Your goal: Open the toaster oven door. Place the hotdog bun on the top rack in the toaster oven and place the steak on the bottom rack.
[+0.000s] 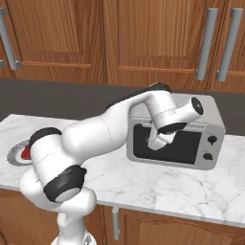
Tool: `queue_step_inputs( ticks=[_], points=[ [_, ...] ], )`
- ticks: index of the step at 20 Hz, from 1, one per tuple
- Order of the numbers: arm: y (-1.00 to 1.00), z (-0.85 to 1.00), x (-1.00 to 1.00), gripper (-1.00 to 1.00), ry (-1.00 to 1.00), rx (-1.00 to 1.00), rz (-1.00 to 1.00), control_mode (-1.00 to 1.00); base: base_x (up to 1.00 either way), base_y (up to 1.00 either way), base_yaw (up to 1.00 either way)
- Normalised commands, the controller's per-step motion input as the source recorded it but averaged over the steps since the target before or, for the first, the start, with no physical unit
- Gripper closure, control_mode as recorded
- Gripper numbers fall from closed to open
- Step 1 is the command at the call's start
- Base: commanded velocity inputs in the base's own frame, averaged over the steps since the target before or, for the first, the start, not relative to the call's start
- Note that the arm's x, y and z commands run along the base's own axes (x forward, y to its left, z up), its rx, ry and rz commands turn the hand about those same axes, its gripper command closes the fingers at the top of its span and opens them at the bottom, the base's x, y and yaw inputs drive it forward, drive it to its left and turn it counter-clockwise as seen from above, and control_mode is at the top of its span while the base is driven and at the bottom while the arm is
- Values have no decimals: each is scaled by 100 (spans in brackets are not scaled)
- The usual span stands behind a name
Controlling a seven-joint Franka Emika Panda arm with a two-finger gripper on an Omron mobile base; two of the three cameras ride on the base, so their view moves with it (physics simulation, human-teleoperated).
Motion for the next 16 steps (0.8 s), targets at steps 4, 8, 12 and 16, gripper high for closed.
queue_step_inputs(
  ticks=[4, 8, 12, 16],
  points=[
    [0, -29, -35, -100, 0, 2, -4, -100, 0, 0, 0],
    [1, -33, -35, -100, 0, 0, -5, -100, 0, 0, 0],
    [2, -28, -38, -100, -2, 2, -4, -100, 0, 0, 0],
    [0, -22, -44, -100, -3, 3, -4, -100, 0, 0, 0]
  ],
)
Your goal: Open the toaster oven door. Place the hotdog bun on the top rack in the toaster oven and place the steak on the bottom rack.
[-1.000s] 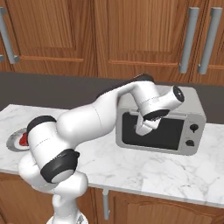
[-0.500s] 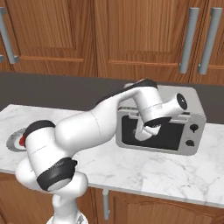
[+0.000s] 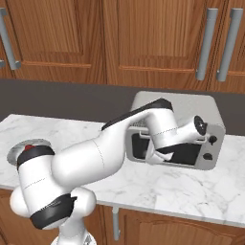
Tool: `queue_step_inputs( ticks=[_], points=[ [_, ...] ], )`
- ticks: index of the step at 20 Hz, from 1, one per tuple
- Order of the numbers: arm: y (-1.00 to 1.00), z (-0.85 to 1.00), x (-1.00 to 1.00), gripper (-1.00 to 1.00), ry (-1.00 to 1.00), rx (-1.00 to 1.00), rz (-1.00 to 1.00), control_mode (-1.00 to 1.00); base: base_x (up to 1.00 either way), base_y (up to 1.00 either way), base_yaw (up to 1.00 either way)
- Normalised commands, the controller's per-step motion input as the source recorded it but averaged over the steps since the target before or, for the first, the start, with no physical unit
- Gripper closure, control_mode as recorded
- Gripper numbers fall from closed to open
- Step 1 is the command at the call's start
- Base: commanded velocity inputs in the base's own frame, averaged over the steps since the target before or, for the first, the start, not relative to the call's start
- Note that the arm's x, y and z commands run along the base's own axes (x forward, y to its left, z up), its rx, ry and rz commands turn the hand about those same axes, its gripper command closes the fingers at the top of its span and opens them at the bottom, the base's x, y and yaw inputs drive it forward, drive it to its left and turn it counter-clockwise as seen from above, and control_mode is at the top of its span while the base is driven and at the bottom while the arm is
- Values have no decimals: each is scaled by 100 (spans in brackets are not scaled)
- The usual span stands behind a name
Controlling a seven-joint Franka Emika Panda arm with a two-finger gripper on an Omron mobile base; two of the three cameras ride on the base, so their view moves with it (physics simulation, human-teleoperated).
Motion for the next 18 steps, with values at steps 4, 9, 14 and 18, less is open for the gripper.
queue_step_inputs(
  ticks=[4, 9, 14, 18],
  points=[
    [-4, -5, -45, -100, 0, 3, 0, -100, 0, 0, 0],
    [-7, 13, -46, -100, 0, 1, 0, -100, 0, 0, 0],
    [-3, 23, -47, -100, 2, 2, 0, -100, 0, 0, 0],
    [0, 33, -22, -100, 0, 1, 6, -100, 0, 0, 0]
  ],
)
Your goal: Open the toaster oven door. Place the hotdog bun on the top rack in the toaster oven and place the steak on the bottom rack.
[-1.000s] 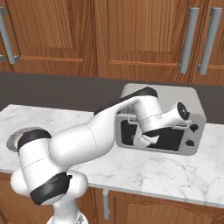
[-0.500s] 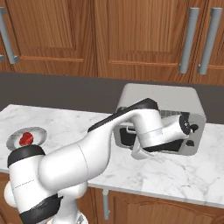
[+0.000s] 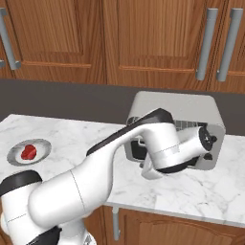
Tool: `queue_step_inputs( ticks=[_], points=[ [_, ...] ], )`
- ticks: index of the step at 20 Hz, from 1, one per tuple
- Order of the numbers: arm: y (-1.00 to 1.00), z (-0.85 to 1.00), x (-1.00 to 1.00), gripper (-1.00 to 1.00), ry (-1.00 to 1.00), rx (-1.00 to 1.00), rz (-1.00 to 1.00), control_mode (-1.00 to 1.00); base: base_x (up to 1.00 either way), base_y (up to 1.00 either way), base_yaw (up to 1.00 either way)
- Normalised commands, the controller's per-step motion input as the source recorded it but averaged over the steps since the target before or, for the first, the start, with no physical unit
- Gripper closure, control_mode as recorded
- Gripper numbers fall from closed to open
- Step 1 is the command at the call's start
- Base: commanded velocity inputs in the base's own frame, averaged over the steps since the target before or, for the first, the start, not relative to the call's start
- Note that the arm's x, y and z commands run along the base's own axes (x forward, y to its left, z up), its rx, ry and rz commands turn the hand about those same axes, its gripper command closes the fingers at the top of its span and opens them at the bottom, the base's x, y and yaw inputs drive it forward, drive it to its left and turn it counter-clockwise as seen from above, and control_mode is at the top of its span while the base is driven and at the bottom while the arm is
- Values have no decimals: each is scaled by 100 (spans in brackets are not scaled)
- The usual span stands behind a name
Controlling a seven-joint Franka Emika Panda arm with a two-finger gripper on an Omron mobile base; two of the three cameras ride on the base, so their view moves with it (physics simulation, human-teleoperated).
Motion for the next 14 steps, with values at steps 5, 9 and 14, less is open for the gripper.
queue_step_inputs(
  ticks=[5, 9, 14],
  points=[
    [0, 37, 0, -100, -1, -4, 24, -100, 0, 0, 0],
    [0, 24, 0, -100, -15, -23, 58, -100, 0, 0, 0],
    [0, 19, 2, -100, -32, -40, 62, -100, 0, 0, 0]
  ],
)
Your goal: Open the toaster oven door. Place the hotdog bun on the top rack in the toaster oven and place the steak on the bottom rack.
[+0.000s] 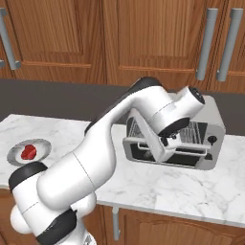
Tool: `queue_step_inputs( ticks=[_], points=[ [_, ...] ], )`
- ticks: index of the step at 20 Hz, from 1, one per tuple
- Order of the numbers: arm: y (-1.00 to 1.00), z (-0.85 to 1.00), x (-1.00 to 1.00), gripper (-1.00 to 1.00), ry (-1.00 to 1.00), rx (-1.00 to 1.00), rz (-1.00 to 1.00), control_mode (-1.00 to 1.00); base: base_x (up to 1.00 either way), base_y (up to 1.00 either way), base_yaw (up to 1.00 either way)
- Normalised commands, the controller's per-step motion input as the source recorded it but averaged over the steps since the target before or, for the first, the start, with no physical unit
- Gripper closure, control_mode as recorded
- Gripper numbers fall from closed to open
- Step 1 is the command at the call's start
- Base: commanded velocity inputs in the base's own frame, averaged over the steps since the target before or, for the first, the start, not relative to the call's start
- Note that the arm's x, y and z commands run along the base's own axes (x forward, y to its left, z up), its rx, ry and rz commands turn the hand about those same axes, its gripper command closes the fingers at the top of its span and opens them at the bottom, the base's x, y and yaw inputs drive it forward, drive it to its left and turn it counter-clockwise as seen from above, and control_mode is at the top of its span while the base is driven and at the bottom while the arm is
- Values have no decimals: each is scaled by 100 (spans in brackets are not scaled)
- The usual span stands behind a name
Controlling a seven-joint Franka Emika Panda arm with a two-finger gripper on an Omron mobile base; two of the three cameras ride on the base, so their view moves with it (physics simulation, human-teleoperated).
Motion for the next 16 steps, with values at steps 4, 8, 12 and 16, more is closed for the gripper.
queue_step_inputs(
  ticks=[4, 8, 12, 16],
  points=[
    [0, 12, 14, -100, -32, -46, 37, -100, 0, 0, 0],
    [9, -13, 23, -100, -27, -40, 31, -100, 0, 0, 0],
    [11, -36, 25, -100, -16, -37, 35, -100, 0, 0, 0],
    [2, -42, 24, -100, -2, -31, 37, -100, 0, 0, 0]
  ],
)
